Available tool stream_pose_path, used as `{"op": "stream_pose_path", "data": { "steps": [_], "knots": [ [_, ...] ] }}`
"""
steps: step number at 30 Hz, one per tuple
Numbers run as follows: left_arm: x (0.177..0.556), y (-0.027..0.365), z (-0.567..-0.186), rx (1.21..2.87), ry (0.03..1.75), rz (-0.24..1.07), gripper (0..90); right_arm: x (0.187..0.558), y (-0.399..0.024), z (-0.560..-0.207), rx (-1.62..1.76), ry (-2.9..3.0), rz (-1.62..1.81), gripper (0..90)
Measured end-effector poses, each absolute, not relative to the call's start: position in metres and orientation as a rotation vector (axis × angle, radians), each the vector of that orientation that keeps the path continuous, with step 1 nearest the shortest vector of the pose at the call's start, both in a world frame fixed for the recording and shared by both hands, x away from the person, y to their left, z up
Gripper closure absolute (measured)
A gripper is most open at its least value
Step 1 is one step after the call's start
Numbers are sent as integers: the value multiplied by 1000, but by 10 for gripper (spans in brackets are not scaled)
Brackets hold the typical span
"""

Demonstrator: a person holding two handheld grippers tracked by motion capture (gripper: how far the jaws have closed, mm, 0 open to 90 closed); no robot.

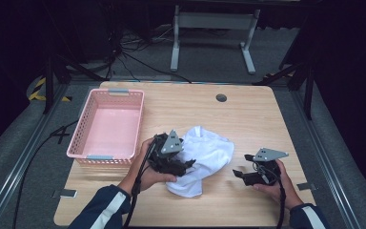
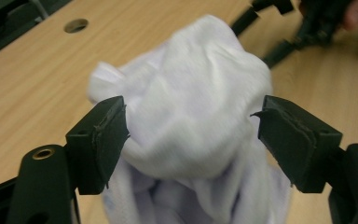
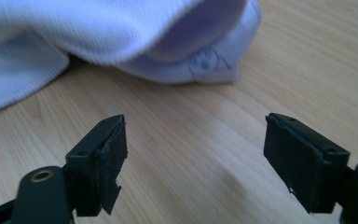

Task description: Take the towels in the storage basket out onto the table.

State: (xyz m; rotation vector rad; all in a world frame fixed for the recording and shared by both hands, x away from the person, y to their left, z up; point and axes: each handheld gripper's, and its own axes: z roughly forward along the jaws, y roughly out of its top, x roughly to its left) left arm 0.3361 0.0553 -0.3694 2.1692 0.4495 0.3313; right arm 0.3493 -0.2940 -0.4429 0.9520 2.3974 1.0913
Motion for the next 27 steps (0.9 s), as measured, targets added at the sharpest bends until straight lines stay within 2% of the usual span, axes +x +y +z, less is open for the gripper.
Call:
{"op": "stream_pose_path", "data": {
  "steps": [2, 5, 10, 13, 14, 15, 17, 20, 23, 24, 27],
  "knots": [
    [317, 50, -385, 2204, 401, 296, 271, 360, -284, -439, 895, 2391, 1062, 248],
    [309, 41, -405, 2265, 392, 263, 272, 375, -275, -437, 891, 2402, 1048, 233],
    [317, 35, -427, 2325, 409, 261, 341, 403, -261, -436, 878, 2399, 1044, 215],
    [325, 37, -439, 2350, 439, 256, 499, 410, -255, -439, 866, 2433, 1034, 217],
    [327, 39, -440, 2359, 435, 285, 586, 415, -250, -445, 861, 2452, 1015, 234],
    [328, 42, -442, 2352, 427, 281, 586, 415, -250, -445, 861, 2452, 1015, 234],
    [332, 50, -441, 2340, 442, 258, 676, 419, -246, -451, 862, 2478, 1010, 251],
    [332, 63, -437, 2319, 448, 238, 759, 421, -245, -452, 838, 2499, 1032, 407],
    [325, 78, -426, 2259, 478, 277, 781, 421, -248, -451, 820, 2502, 1045, 700],
    [323, 87, -419, 2216, 501, 290, 782, 420, -249, -449, 827, 2499, 1034, 756],
    [316, 106, -405, 2127, 535, 334, 786, 419, -257, -441, 821, 2490, 1059, 801]
  ]
}}
